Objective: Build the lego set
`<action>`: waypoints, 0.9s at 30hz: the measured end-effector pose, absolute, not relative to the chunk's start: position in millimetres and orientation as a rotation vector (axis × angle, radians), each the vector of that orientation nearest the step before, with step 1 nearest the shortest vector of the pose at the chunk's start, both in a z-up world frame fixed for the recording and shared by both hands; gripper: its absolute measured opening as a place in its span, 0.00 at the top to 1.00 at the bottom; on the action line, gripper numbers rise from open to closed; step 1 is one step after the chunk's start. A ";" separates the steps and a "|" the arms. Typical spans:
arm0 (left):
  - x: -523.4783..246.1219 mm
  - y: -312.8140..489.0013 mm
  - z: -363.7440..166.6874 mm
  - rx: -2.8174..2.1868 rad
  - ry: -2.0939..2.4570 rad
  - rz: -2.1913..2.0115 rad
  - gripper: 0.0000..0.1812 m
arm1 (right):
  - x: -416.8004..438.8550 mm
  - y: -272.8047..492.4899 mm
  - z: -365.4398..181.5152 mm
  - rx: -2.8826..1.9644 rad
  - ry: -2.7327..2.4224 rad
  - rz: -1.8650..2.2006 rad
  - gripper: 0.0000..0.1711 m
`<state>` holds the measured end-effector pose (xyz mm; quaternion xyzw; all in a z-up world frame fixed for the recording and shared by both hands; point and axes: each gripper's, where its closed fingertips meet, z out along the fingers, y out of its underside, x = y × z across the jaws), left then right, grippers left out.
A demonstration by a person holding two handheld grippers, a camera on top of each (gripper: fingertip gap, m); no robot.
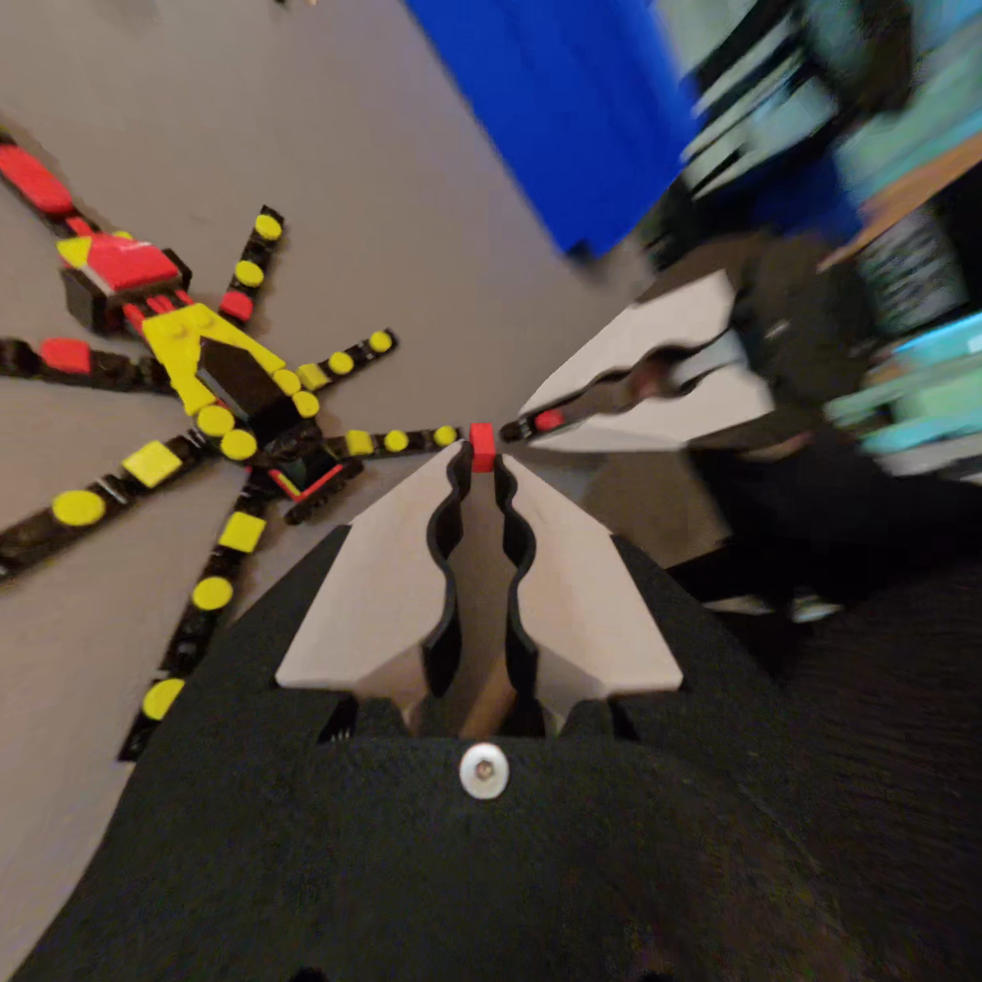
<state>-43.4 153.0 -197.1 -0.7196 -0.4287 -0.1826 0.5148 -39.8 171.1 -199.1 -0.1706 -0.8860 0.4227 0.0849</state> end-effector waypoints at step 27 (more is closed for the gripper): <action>-40.4 158.1 -165.2 -1.359 -1.052 -0.768 0.97 | -39.5 156.2 -167.8 -0.378 -2.484 1.323 0.97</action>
